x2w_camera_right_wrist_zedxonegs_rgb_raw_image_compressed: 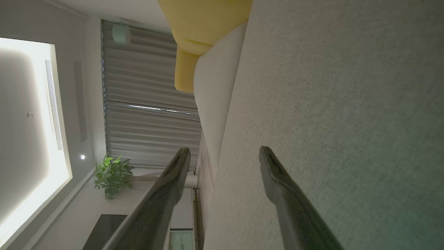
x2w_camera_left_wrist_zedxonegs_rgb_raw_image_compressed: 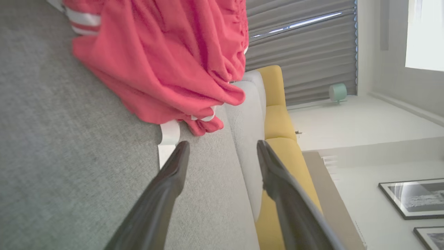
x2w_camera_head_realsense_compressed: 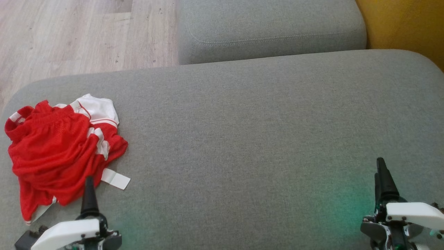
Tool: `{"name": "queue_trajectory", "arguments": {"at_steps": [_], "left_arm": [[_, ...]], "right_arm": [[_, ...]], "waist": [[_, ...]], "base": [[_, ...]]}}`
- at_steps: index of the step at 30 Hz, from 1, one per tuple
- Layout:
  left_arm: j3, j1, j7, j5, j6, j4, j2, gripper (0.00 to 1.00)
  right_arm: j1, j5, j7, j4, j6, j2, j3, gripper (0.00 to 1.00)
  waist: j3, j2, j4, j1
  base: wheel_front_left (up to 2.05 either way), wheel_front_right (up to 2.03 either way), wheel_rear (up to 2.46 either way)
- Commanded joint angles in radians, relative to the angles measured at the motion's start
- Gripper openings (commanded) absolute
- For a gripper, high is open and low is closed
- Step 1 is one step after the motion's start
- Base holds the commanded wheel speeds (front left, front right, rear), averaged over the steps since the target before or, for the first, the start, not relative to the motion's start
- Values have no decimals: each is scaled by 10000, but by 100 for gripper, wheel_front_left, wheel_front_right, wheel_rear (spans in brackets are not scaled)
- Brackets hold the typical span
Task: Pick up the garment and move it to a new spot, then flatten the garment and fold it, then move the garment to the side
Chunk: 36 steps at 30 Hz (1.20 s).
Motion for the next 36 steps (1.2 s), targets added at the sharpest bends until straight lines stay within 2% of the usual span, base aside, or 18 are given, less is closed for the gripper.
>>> {"name": "queue_trajectory", "arguments": {"at_steps": [1, 15, 36], "left_arm": [[-41, -378, -94, 330, 91, -429, 60, 100], [-445, -244, -511, 2132, 481, -853, 68, 100], [-928, -100, -1134, 4663, 677, -1159, 81, 100]], "right_arm": [[-398, -275, -121, -403, 15, -48, 103, 100], [-325, -2183, -534, -581, 24, -58, 578, 100], [-244, -5036, -1154, -874, 38, -72, 1177, 100]], "waist": [[-2, 0, -6, 0], [-137, 0, -98, 0], [-249, 0, -158, 0]], "base": [[0, 0, 0], [0, 0, 0], [0, 0, 0]]}}
